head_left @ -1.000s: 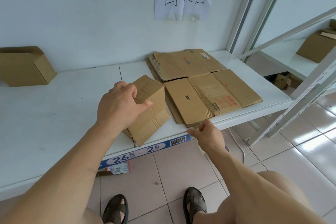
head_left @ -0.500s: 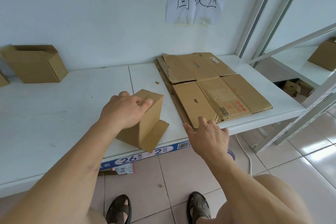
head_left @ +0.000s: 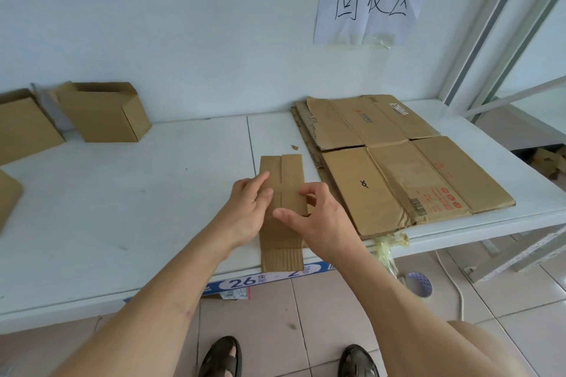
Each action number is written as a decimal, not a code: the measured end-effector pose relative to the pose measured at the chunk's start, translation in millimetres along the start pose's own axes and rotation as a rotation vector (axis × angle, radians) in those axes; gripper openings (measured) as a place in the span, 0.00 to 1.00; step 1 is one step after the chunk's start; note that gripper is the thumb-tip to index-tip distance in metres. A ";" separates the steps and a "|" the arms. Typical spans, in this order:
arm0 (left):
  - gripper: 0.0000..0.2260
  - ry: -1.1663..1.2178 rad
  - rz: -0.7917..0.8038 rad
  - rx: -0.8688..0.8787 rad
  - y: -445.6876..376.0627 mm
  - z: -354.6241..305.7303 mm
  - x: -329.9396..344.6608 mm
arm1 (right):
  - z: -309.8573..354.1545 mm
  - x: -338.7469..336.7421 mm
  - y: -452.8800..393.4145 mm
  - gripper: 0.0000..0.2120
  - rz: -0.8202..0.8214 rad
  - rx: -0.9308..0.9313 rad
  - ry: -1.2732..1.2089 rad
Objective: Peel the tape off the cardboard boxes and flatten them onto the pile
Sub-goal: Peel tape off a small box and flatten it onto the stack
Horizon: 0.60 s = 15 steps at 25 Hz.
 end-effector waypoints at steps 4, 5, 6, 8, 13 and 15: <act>0.16 -0.149 -0.254 0.106 -19.5 -6.2 -31.6 | -3.6 9.4 -18.1 0.36 0.085 -0.004 -0.076; 0.15 -0.119 -0.283 0.120 -26.3 -7.1 -36.9 | -4.8 12.1 -20.9 0.37 0.112 -0.005 -0.101; 0.15 -0.077 -0.281 0.130 -34.0 -7.6 -39.1 | -6.1 14.6 -24.0 0.37 0.138 -0.010 -0.117; 0.18 -0.018 -0.227 0.143 -46.2 -8.5 -35.2 | -6.6 17.3 -27.8 0.39 0.183 -0.031 -0.132; 0.18 -0.051 -0.322 0.174 -55.8 -8.2 -41.9 | -8.3 18.5 -30.6 0.32 0.200 -0.030 -0.211; 0.17 -0.016 -0.374 0.221 -52.3 -11.8 -46.1 | -6.2 14.8 -31.0 0.26 0.152 -0.033 -0.211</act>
Point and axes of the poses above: each hand's wrist, its own y-axis away from the middle knuckle, its own x-axis out of the palm, z = x × y, the point moved 9 cm from there along -y, towards the middle knuckle, and after that the axes turned 1 degree about -y, right-handed, at the moved point
